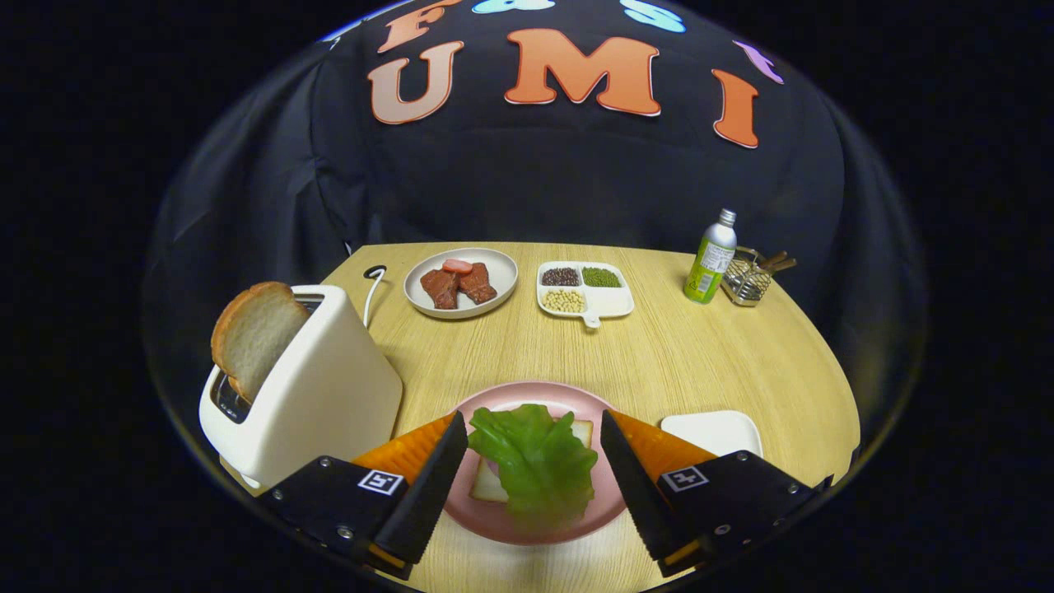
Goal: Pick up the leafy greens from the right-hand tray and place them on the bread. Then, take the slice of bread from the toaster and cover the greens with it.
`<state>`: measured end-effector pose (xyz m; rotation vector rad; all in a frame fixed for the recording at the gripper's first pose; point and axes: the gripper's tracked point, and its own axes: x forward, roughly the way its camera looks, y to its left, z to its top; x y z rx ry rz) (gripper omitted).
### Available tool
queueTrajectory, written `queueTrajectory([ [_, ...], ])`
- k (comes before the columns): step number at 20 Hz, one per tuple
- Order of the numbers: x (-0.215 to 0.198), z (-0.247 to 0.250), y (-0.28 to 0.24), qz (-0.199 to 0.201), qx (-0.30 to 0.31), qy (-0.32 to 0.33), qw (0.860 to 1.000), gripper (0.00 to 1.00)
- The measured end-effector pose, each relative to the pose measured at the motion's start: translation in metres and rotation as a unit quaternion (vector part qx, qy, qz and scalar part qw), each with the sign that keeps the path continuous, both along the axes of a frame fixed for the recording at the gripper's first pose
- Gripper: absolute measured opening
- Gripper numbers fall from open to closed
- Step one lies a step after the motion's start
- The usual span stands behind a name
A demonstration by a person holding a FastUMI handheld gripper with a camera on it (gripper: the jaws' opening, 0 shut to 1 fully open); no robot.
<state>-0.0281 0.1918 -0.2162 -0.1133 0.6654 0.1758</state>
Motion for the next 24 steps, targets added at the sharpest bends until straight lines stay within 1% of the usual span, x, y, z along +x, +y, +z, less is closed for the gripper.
queueTrajectory([
  [2, 0.002, 0.012, 0.011, 0.001, 0.004, -0.008, 1.000, 0.98],
  [6, 0.006, 0.036, 0.037, 0.023, -0.007, -0.032, 0.999, 0.98],
  [14, 0.013, 0.083, 0.098, 0.032, 0.043, -0.070, 0.996, 0.98],
  [17, 0.013, 0.093, 0.120, 0.035, 0.062, -0.076, 0.995, 0.97],
  [20, 0.016, 0.097, 0.136, 0.048, 0.057, -0.092, 0.993, 0.97],
  [24, 0.012, 0.091, 0.163, 0.067, 0.061, -0.082, 0.992, 0.97],
])
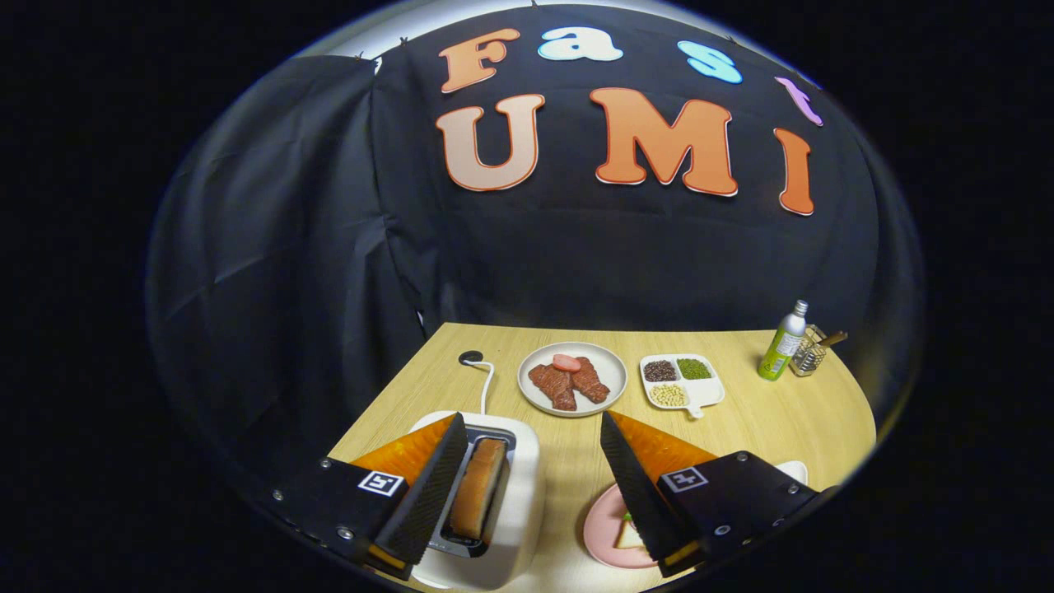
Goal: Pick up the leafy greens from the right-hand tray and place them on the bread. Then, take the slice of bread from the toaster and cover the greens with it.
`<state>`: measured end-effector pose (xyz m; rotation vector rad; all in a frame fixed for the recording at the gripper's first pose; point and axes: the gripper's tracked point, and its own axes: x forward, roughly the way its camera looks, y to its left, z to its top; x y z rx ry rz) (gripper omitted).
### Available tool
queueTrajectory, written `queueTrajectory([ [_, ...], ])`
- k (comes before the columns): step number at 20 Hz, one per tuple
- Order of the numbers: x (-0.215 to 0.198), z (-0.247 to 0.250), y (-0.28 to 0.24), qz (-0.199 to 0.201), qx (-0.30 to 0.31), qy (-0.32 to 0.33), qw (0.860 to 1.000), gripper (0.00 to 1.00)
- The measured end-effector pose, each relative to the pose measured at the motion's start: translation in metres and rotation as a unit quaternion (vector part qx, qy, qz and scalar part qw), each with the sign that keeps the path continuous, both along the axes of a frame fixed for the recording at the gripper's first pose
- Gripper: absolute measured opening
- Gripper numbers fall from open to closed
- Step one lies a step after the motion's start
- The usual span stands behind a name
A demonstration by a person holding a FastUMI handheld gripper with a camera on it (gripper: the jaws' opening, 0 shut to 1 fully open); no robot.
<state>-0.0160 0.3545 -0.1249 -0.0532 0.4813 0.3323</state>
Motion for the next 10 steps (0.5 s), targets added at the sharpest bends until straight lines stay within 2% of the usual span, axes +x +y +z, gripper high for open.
queueTrajectory([
  [7, -0.009, -0.023, 0.028, 0.025, -0.013, 0.027, 0.999, 0.95],
  [10, -0.014, -0.031, 0.029, 0.031, -0.021, 0.036, 0.999, 0.81],
])
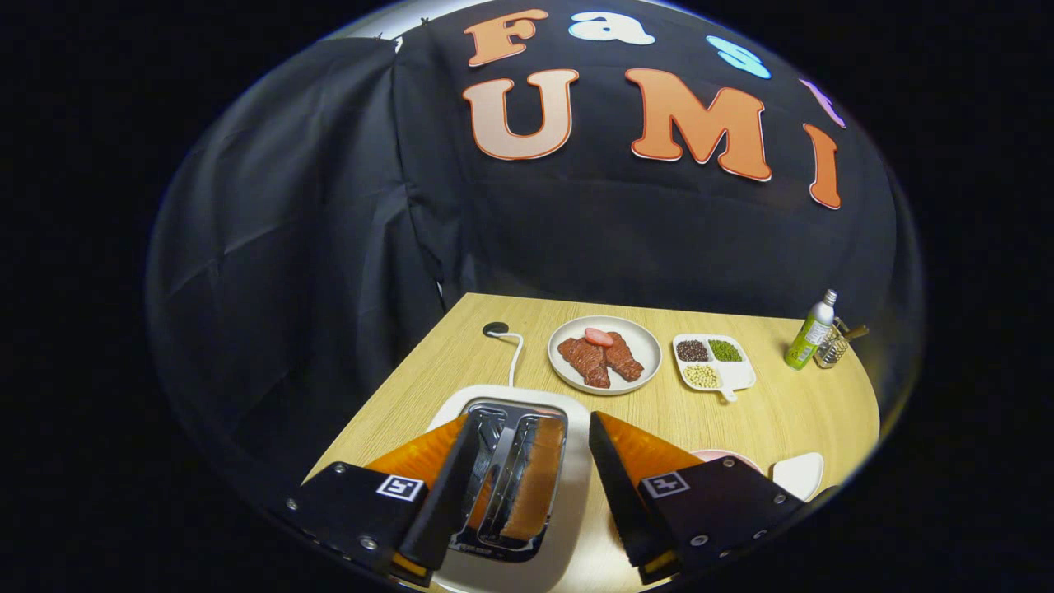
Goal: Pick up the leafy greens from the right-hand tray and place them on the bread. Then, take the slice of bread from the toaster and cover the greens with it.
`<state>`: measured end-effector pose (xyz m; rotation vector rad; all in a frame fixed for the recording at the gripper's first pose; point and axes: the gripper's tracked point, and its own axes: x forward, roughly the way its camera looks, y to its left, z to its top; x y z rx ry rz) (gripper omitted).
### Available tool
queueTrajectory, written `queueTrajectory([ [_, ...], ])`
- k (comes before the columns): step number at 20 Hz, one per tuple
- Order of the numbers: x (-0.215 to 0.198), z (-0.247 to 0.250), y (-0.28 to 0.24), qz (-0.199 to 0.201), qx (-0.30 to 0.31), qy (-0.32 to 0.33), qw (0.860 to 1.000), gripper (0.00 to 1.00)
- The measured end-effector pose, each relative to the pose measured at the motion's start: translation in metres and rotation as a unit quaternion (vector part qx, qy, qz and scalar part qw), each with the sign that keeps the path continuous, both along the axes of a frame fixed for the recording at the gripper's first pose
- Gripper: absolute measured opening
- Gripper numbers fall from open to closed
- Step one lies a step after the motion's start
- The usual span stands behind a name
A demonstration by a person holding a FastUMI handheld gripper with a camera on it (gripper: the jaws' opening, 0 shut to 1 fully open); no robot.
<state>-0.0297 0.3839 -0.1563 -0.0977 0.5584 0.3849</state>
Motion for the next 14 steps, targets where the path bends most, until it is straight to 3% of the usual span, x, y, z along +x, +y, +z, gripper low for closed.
queueTrajectory([
  [3, -0.004, -0.007, 0.004, 0.006, -0.002, 0.007, 1.000, 0.69],
  [8, -0.009, -0.011, 0.005, 0.007, 0.002, 0.017, 1.000, 0.18],
  [14, -0.007, 0.010, -0.002, 0.004, 0.024, 0.008, 1.000, 0.13],
])
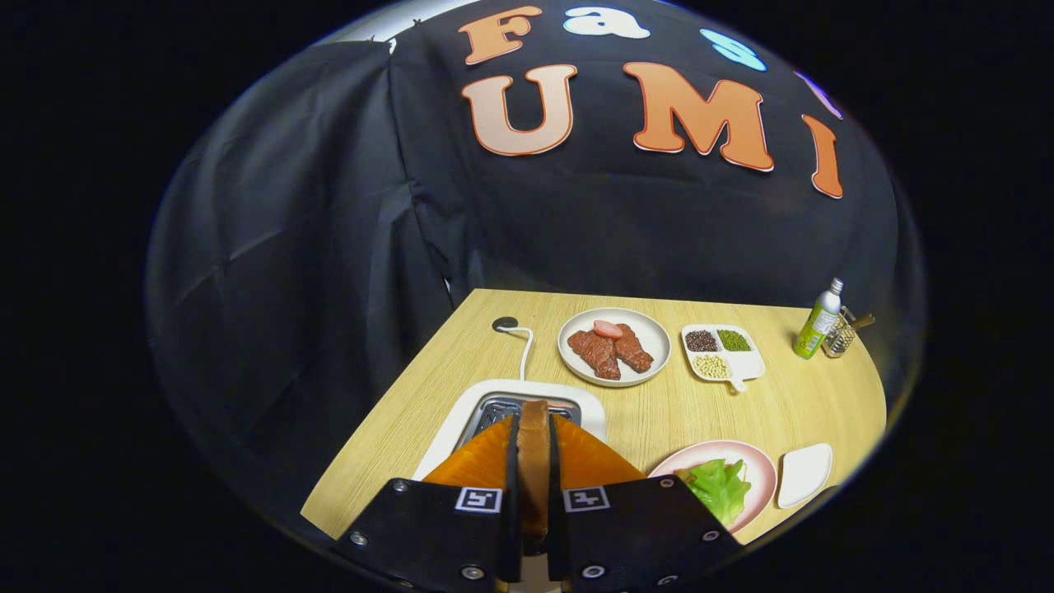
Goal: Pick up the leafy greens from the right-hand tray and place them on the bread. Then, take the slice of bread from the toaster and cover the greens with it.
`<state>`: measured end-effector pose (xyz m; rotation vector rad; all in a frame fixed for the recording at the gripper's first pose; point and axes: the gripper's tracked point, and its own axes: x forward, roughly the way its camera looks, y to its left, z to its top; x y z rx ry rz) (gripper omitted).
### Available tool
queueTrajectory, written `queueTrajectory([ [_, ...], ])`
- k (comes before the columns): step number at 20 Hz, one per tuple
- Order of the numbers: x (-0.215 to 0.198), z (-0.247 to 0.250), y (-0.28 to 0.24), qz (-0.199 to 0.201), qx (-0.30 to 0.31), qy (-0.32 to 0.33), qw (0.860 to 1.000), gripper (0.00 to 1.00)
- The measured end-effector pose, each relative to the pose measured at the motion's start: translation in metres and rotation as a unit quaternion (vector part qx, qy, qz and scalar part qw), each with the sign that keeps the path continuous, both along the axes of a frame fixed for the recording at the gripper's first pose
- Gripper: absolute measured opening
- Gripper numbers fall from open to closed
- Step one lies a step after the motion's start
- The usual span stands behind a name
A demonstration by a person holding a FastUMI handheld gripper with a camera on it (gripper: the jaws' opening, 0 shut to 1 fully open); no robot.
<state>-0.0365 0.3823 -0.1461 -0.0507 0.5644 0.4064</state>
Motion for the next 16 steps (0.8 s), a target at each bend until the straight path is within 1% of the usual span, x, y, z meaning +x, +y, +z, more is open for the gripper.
queueTrajectory([
  [8, 0.004, 0.045, -0.016, 0.001, 0.044, -0.022, 0.999, 0.13],
  [14, 0.007, 0.068, -0.034, 0.000, 0.070, -0.035, 0.997, 0.12],
  [16, 0.009, 0.071, -0.041, -0.001, 0.069, -0.041, 0.997, 0.13],
])
